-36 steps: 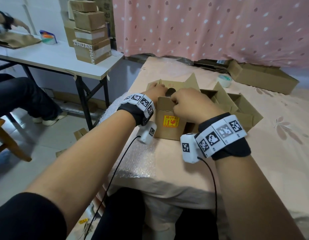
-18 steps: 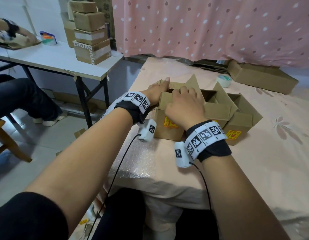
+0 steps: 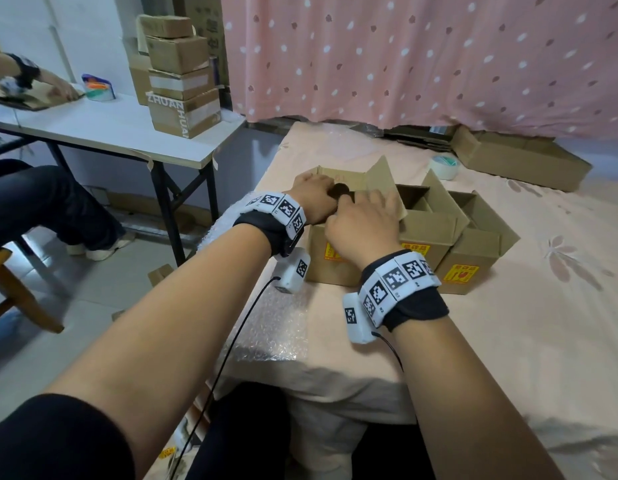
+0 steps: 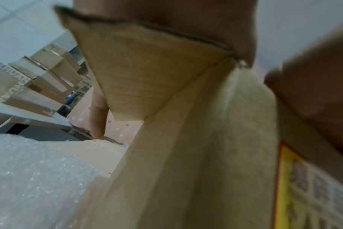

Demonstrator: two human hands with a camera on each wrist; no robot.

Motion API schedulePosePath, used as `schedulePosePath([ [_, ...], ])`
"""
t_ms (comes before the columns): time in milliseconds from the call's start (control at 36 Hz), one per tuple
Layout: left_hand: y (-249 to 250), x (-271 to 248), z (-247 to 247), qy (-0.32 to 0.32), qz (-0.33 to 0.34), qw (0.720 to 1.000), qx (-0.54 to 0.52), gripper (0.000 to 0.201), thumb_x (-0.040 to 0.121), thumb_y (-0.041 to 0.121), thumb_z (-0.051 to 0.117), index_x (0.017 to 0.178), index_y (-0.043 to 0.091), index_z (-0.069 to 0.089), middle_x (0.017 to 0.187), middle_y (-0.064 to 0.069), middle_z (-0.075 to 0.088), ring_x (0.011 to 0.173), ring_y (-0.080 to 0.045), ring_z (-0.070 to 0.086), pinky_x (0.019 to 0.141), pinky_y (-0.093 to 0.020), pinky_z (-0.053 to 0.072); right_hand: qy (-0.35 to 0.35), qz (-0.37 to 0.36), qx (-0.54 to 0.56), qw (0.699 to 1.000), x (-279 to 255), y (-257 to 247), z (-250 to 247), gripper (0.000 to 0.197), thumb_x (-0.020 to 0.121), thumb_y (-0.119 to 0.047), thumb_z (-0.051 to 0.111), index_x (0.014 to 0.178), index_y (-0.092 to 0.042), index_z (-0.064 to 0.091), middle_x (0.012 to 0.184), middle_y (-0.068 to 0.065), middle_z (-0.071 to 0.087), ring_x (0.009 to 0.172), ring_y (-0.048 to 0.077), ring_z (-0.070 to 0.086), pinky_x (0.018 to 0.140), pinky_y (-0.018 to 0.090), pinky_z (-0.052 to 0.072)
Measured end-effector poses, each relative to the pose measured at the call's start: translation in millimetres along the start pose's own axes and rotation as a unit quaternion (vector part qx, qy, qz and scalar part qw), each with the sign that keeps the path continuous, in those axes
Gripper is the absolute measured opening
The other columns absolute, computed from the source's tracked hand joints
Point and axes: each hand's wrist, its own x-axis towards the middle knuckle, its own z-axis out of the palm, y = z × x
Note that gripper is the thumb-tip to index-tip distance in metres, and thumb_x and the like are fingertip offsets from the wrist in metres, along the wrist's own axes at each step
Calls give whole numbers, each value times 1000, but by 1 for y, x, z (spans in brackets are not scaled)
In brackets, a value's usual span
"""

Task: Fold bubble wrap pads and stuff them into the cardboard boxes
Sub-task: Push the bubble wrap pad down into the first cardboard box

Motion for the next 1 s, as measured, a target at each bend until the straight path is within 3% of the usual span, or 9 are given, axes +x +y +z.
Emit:
schedulePosePath([
  [83,-1,-1,1,1,6,1000,17,37,93,19,45,125,5,56,138,-14,54,136,-30,40,120,-37,18,50,3,-39,998,-1,2,-6,59,87,-41,39,140,-18,50,161,18,27,151,37,11,118,64,-4],
  [167,-3,-1,2,8,22,999,35,41,90,16,49,130,7,54,142,-11,51,139,-26,36,122,-35,13,75,39,-52,995,0,10,-15,79,78,-58,49,145,-17,41,162,28,16,152,42,5,119,64,-2],
  [306,1,-3,1,8,33,998,56,45,89,17,50,133,7,53,144,-11,49,140,-26,35,123,-35,11,58,58,-31,996,0,13,-15,86,78,-63,54,146,-16,34,144,26,46,138,43,34,119,63,5],
  [417,1,-5,2,0,35,998,59,42,88,15,49,128,8,57,137,-9,54,139,-25,38,123,-37,11,75,15,-2,997,-1,6,-11,73,82,-47,59,145,-18,36,143,22,49,135,39,41,118,54,19],
  [500,1,-8,-1,-1,57,995,84,40,93,13,45,131,9,58,142,-10,53,142,-25,36,124,-40,10,76,-33,61,995,-1,2,-11,51,86,-25,56,136,-18,45,131,19,58,121,37,54,97,44,41],
  [556,1,-10,-3,-10,71,990,122,43,97,11,44,140,7,51,150,-12,45,148,-25,28,124,-41,8,39,-46,109,992,0,-2,-8,54,88,-17,48,141,-17,41,112,16,65,103,37,60,75,39,43],
  [639,-1,-10,-4,-9,85,987,135,47,99,13,47,145,7,45,155,-12,40,150,-24,24,124,-41,8,11,-44,120,992,3,-6,-3,67,88,-18,44,153,-16,28,103,15,66,96,37,59,67,38,42],
  [833,3,-8,-2,13,74,994,75,32,96,13,45,123,3,60,134,-12,56,134,-28,43,121,-38,17,-7,-38,120,992,7,5,-10,56,88,-20,47,143,-15,42,105,14,62,99,36,58,69,36,38],
  [1000,0,-6,0,26,70,995,63,31,94,20,51,121,7,62,130,-9,58,132,-25,44,119,-34,17,19,-51,126,991,21,10,1,46,92,-10,40,136,-12,52,130,14,58,122,35,46,97,44,40],
])
